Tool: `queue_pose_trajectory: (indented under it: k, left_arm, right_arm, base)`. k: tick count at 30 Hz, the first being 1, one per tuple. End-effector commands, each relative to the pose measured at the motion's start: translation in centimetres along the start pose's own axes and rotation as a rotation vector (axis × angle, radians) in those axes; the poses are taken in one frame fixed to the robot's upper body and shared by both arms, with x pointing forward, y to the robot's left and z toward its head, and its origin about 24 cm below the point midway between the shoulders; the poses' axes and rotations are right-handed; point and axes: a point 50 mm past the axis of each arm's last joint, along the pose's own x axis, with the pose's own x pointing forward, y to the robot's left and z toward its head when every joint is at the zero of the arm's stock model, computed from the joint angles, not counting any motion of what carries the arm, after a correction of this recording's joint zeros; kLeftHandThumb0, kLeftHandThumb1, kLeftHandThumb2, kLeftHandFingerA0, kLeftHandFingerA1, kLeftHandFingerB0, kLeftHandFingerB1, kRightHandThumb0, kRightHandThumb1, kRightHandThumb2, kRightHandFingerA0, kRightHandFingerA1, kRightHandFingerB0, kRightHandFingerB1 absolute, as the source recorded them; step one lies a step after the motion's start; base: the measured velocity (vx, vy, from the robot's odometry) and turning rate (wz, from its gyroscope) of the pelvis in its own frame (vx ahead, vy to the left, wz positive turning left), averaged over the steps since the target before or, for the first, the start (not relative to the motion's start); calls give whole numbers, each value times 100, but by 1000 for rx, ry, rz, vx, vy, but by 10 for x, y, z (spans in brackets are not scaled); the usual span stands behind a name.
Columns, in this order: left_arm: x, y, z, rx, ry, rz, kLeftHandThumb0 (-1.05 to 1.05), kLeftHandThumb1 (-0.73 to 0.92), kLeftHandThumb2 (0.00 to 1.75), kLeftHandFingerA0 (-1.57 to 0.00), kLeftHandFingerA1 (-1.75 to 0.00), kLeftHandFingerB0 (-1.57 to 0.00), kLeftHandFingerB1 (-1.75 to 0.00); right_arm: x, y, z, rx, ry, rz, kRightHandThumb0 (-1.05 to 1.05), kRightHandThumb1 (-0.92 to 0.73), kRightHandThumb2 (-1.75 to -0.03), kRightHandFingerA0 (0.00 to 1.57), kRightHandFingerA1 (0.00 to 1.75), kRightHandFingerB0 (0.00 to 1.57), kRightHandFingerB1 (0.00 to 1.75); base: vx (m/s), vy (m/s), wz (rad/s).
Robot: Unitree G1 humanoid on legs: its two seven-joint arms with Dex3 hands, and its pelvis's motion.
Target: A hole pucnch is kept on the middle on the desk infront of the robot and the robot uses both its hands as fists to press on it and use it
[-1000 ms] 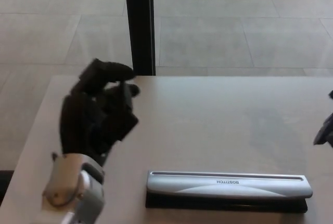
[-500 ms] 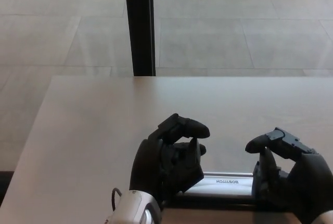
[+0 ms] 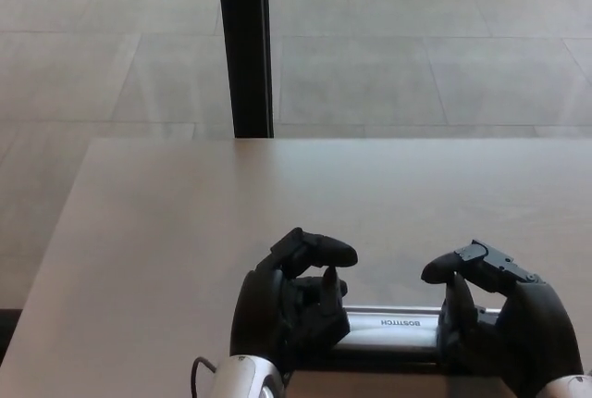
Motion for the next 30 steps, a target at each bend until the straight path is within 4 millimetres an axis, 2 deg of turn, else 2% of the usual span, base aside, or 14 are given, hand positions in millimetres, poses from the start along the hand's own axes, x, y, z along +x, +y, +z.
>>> queue_pose_trajectory:
  k: [1,3,9,10,12,15,17,20,23,24,25,27,28,30]
  left_arm:
    - [-13,-34,-45,-237,78,165,-39,92,77,-83,-175,-47,-166]
    - [-18,-41,-53,-259,75,195,-37,91,84,-86,-175,-45,-175]
    - [-18,-48,-63,-252,52,272,-35,89,85,-90,-175,-44,-175]
    - [-19,-48,-64,-231,10,359,-32,89,76,-92,-175,-50,-160]
    - [-21,-48,-68,-143,-34,477,-31,86,81,-88,-175,-51,-173]
    - [-19,-48,-69,-80,-66,558,-32,84,83,-87,-175,-51,-175]
    - [-17,-47,-72,63,-105,567,-35,89,80,-85,-175,-52,-175]
    - [-14,-49,-71,102,-131,563,-29,83,81,-81,-175,-52,-175]
    - [-13,-54,-74,173,-115,541,-31,87,75,-78,-175,-50,-172]
    - [-13,-54,-75,207,-124,533,-31,89,74,-76,-175,-57,-156]
    - [-13,-53,-77,249,-145,520,-27,88,77,-78,-175,-60,-150]
    - [-17,-53,-81,265,-153,507,-29,88,76,-78,-175,-60,-153]
    - [-18,-52,-86,325,-166,458,-30,87,80,-82,-175,-54,-163]
    - [-17,-51,-90,439,-200,415,-27,85,83,-85,-175,-59,-145]
  right_arm:
    - [3,-9,-17,-22,-8,-105,-48,-59,-108,115,175,79,163]
    - [-1,-11,-29,5,4,-173,-48,-61,-106,114,175,79,164]
    - [-12,-10,-53,77,-20,-291,-52,-60,-105,113,175,79,173]
    - [-16,-9,-61,95,-9,-317,-52,-64,-102,112,175,78,175]
    - [-22,-6,-71,128,-17,-357,-50,-67,-97,111,175,77,175]
    - [-24,-4,-76,129,-28,-400,-51,-68,-97,111,175,77,175]
    - [-27,0,-79,139,-43,-438,-50,-71,-92,109,175,75,175]
    - [-26,5,-83,167,-55,-479,-49,-69,-91,107,175,76,175]
    - [-28,8,-86,135,-66,-528,-50,-67,-92,105,175,77,175]
    - [-28,9,-86,148,-71,-531,-49,-66,-93,103,175,76,175]
    - [-28,9,-88,146,-71,-540,-49,-66,-92,103,175,77,175]
    - [-30,11,-91,110,-60,-548,-49,-67,-94,105,175,77,175]
    - [-32,8,-94,40,-45,-558,-51,-68,-93,106,175,79,175]
    - [-31,4,-96,-16,-35,-572,-52,-68,-93,105,175,80,175]
  base:
    - [0,0,0]
    - [0,0,0]
    - [0,0,0]
    - [0,0,0]
    - [0,0,0]
    - [0,0,0]
    - [0,0,0]
    - [0,0,0]
    - [0,0,0]
    - [0,0,0]
    - [0,0,0]
    - [0,0,0]
    - [0,0,0]
    - [0,0,0]
